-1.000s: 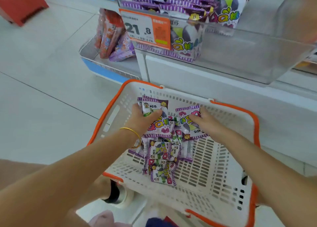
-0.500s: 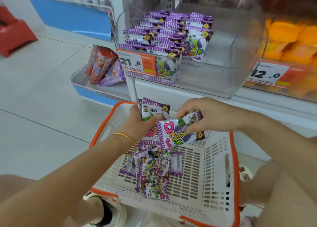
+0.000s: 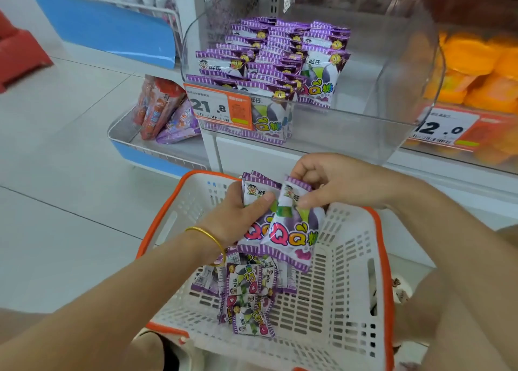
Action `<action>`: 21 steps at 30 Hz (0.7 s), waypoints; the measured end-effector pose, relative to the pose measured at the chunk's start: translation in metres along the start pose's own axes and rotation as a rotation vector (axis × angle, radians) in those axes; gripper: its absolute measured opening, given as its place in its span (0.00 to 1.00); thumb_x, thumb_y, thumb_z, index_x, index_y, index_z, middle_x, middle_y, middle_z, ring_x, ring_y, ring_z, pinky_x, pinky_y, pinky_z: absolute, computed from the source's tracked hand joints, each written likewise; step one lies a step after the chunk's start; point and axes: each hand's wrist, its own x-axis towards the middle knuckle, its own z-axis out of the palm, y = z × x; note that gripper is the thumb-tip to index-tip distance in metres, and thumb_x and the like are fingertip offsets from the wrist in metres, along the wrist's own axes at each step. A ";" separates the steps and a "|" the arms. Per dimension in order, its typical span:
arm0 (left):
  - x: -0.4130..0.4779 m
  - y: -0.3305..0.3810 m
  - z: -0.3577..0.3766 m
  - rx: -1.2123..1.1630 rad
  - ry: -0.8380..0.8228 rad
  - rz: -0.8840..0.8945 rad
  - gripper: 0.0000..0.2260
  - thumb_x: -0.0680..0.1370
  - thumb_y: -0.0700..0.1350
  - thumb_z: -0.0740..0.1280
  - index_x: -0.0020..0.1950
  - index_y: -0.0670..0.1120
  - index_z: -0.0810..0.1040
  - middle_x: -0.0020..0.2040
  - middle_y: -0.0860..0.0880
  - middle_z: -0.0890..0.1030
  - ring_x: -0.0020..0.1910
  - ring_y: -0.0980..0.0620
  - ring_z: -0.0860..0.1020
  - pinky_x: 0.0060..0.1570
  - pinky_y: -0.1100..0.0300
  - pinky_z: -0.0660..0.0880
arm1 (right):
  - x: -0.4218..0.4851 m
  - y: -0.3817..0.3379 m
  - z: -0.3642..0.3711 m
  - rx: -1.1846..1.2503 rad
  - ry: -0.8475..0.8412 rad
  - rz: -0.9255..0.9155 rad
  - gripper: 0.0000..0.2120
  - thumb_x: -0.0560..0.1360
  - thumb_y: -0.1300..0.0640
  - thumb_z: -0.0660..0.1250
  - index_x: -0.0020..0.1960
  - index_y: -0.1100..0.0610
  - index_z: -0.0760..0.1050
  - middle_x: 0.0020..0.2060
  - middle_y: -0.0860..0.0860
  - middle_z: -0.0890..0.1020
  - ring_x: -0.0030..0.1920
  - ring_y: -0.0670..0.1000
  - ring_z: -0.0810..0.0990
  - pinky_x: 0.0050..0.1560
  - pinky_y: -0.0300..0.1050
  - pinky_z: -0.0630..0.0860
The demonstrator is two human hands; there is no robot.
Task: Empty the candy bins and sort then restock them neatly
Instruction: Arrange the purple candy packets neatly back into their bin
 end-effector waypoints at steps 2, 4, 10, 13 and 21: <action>0.002 -0.002 0.004 -0.058 0.004 -0.026 0.44 0.59 0.74 0.66 0.67 0.50 0.63 0.56 0.44 0.81 0.53 0.42 0.80 0.58 0.40 0.74 | 0.007 0.003 0.006 0.029 0.120 -0.019 0.11 0.69 0.66 0.73 0.47 0.55 0.74 0.41 0.54 0.83 0.38 0.45 0.79 0.44 0.44 0.75; 0.003 -0.003 0.005 -0.179 -0.011 -0.087 0.46 0.58 0.75 0.64 0.70 0.55 0.61 0.59 0.45 0.79 0.54 0.42 0.80 0.56 0.39 0.75 | 0.010 0.004 0.012 0.054 0.207 -0.045 0.12 0.68 0.64 0.75 0.45 0.54 0.75 0.39 0.52 0.81 0.36 0.45 0.76 0.42 0.43 0.74; 0.000 -0.002 0.004 -0.349 -0.136 -0.058 0.40 0.60 0.59 0.77 0.67 0.50 0.66 0.57 0.46 0.81 0.52 0.46 0.82 0.54 0.42 0.78 | 0.009 0.002 0.027 0.033 0.443 -0.150 0.15 0.66 0.59 0.78 0.46 0.50 0.73 0.39 0.51 0.74 0.37 0.47 0.73 0.39 0.40 0.71; -0.001 0.001 0.006 -0.365 -0.080 0.026 0.38 0.62 0.55 0.77 0.67 0.48 0.66 0.57 0.46 0.81 0.53 0.46 0.82 0.55 0.44 0.78 | 0.005 0.001 0.035 0.105 0.635 -0.098 0.18 0.69 0.50 0.73 0.54 0.53 0.71 0.49 0.50 0.75 0.43 0.44 0.75 0.42 0.33 0.72; -0.016 0.058 -0.001 -0.068 0.048 0.397 0.20 0.80 0.53 0.56 0.71 0.53 0.56 0.61 0.67 0.64 0.54 0.72 0.67 0.51 0.73 0.64 | -0.012 -0.021 0.036 0.735 0.082 -0.125 0.36 0.64 0.57 0.78 0.69 0.52 0.67 0.61 0.49 0.79 0.58 0.47 0.79 0.66 0.50 0.72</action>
